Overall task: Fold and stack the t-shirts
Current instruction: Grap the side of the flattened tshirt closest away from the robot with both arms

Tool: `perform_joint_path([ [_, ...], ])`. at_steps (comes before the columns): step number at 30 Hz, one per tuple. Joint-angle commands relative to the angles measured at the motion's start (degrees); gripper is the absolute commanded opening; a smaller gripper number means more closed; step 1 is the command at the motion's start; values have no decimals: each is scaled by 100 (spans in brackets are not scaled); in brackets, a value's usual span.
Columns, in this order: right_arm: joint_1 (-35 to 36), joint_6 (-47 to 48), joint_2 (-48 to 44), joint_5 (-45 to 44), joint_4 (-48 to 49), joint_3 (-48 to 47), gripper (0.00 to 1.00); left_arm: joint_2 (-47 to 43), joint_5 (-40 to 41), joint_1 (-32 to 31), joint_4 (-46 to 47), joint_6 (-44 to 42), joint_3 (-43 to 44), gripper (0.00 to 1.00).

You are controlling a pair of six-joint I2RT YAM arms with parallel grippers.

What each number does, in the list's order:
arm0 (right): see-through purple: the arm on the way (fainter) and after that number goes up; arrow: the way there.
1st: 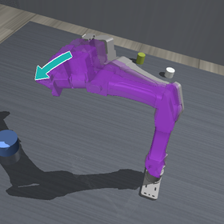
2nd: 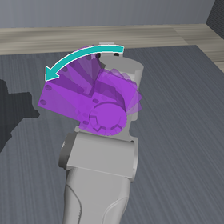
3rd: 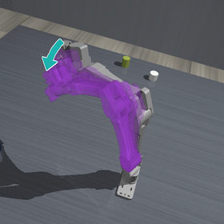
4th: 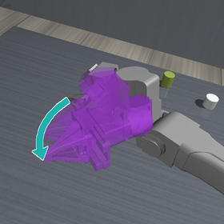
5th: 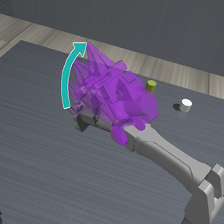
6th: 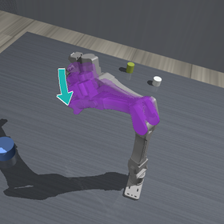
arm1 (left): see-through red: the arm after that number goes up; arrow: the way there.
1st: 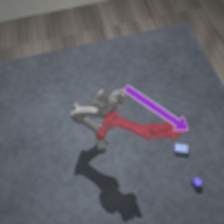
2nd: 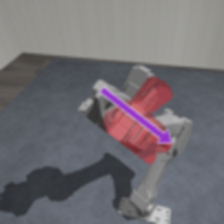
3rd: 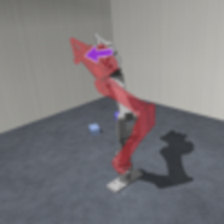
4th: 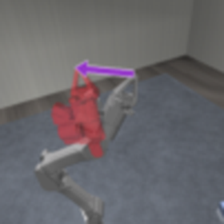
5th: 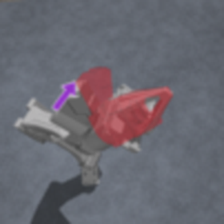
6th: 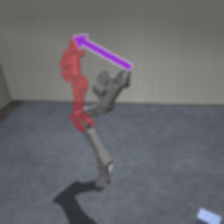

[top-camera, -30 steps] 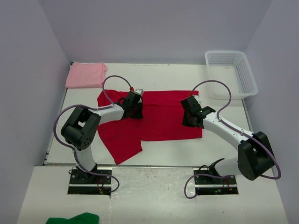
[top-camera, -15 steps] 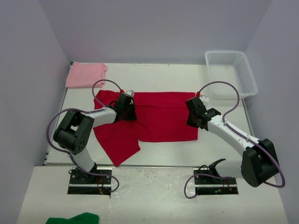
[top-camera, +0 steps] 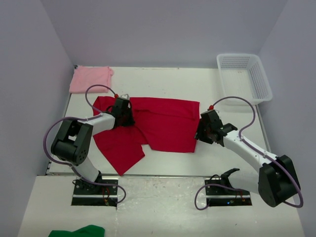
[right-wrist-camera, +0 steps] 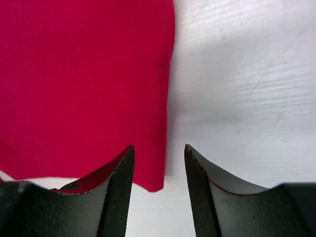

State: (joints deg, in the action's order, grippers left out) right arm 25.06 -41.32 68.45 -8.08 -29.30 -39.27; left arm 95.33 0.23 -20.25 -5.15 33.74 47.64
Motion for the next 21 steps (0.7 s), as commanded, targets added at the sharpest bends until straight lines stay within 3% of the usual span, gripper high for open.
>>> perform_joint_path([
  [1,-10,-209,-191,622,503,279,46,90,13,39,-197,-139,61,0],
  [3,-1,-245,-182,719,661,454,41,117,-198,12,-145,-183,79,0],
  [12,-1,-324,-182,772,882,797,40,12,-295,-67,-127,-280,88,0],
  [21,17,-412,-138,975,1040,1000,26,-93,-330,-119,-153,-306,70,0],
])
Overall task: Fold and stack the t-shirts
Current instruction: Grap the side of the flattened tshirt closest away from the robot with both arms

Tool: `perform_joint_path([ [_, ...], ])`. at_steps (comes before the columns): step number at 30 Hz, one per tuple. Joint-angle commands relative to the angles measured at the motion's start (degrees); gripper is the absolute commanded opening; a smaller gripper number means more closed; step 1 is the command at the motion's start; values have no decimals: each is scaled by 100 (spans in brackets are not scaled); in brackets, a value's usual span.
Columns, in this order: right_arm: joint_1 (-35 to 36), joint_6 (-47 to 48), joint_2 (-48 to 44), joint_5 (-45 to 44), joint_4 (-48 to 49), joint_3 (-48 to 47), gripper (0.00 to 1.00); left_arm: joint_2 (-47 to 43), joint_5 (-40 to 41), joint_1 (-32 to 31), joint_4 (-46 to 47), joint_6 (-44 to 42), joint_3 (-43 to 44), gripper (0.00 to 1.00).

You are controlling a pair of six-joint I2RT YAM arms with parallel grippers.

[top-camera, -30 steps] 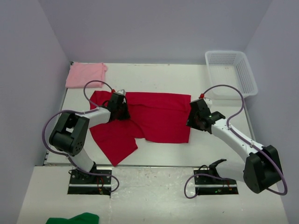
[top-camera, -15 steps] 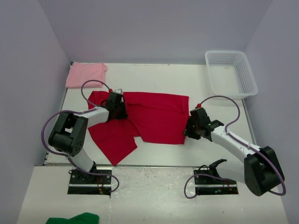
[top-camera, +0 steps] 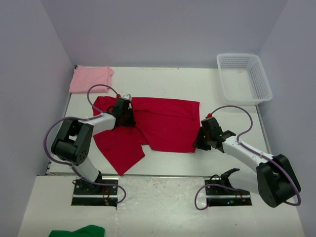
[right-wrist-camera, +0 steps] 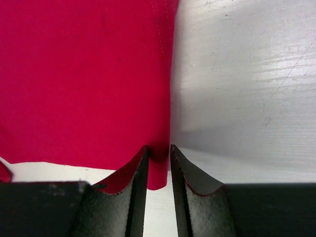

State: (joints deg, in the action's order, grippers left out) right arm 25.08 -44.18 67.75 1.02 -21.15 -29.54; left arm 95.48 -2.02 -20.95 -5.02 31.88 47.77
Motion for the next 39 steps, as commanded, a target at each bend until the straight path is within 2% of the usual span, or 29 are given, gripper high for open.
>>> perform_joint_path([
  [1,14,-134,-103,65,242,36,25,-117,-105,-50,-184,-129,75,0],
  [7,49,-117,-69,48,216,10,17,-161,-123,-50,-219,-129,84,0],
  [9,50,-117,-86,48,225,1,12,-162,-123,-50,-202,-129,75,0],
  [10,58,-108,-95,4,225,-25,6,-161,-132,-58,-202,-129,75,0],
  [13,67,-29,-113,-110,94,-165,0,-126,-167,-76,-184,-138,66,0],
  [24,199,296,-86,-419,-417,-1018,0,14,-255,-173,-114,-156,84,0],
  [27,225,515,317,-182,-469,-1395,0,111,-307,-225,-79,-156,110,0],
  [30,234,848,1124,37,-355,-2019,0,207,-334,-295,-61,-173,154,0],
  [31,234,972,1753,91,-433,-2656,1,234,-351,-304,-52,-173,171,0],
  [32,234,1156,2099,205,-512,-2967,7,286,-369,-313,-52,-173,189,0],
  [33,243,1384,2450,258,-626,-3327,16,313,-413,-339,-52,-164,232,0],
  [34,243,1456,2993,128,-784,-3896,30,339,-448,-357,-61,-156,259,0],
  [35,286,1456,3103,-47,-1073,-4041,35,348,-474,-375,-87,-156,294,0],
  [36,348,1387,3035,-206,-989,-3859,40,348,-457,-453,-148,-156,355,0],
  [37,444,1317,2651,-294,-553,-3614,51,322,-422,-541,-166,-173,391,0],
  [39,454,1211,2315,-164,-259,-3026,57,322,-370,-594,-184,-199,426,0],
])
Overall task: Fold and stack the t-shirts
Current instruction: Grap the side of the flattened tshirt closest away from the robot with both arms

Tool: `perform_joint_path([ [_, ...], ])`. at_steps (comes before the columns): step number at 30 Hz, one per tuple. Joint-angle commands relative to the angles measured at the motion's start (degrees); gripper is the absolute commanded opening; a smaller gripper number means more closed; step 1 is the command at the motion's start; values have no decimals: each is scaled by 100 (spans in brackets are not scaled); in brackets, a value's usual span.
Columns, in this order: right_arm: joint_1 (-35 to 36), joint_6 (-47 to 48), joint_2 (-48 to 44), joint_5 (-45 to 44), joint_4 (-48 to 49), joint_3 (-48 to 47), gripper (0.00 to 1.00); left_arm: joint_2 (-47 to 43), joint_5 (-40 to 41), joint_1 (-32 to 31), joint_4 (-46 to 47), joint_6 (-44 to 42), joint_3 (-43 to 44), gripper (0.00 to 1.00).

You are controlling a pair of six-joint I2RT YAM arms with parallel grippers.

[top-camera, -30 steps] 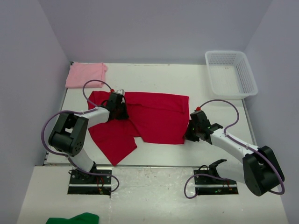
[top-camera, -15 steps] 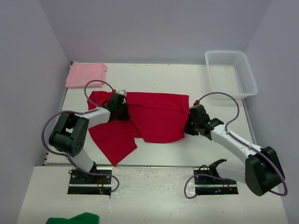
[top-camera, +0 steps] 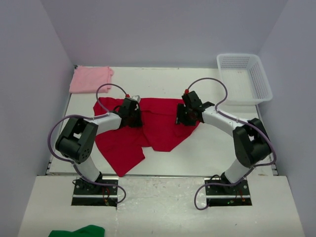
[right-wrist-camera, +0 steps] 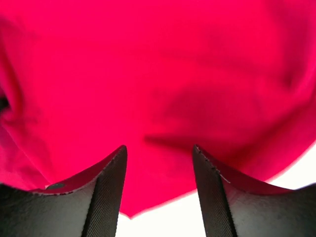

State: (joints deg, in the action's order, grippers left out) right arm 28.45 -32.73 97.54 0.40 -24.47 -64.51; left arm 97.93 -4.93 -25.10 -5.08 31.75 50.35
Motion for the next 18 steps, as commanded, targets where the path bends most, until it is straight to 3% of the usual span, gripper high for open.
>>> perform_joint_path([
  [1,109,30,-761,-85,56,561,58,95,-87,-188,-195,-178,168,0],
  [7,459,-128,-1421,-506,-129,1177,54,147,-61,-197,-151,-222,107,0],
  [9,469,-163,-1597,-210,47,1361,53,182,-78,-197,-134,-222,98,0],
  [18,486,-260,-1036,-76,337,1407,39,77,-140,-214,-186,-239,107,0],
])
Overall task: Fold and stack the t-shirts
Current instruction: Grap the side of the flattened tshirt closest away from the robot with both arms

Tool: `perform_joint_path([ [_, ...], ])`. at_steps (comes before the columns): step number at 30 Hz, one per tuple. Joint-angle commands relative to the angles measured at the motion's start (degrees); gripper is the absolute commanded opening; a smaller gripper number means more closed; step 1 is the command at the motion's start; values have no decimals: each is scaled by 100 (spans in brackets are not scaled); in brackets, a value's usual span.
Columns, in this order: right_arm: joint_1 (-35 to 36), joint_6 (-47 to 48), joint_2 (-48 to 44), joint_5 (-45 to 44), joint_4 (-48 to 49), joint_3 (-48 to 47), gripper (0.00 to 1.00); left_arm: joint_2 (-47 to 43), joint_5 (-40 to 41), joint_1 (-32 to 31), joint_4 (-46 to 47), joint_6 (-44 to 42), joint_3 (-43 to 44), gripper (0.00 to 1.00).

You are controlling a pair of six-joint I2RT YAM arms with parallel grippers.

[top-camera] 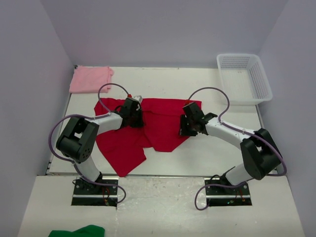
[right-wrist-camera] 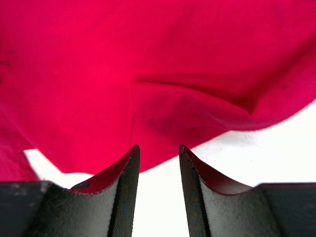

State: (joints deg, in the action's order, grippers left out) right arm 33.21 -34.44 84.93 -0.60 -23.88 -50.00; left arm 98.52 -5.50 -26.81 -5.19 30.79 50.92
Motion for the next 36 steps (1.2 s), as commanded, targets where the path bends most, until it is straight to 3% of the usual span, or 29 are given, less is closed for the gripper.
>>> perform_joint_path([
  [1,19,-90,348,25,348,-54,38,-17,-83,-44,-175,-143,41,0],
  [20,45,-2,1078,25,375,-564,38,-35,-206,-44,-43,-117,-117,0],
  [32,71,42,1360,25,287,-862,27,53,-241,-44,18,-143,-143,0],
  [36,80,51,1343,7,217,-898,17,80,-285,-44,44,-143,-170,0],
])
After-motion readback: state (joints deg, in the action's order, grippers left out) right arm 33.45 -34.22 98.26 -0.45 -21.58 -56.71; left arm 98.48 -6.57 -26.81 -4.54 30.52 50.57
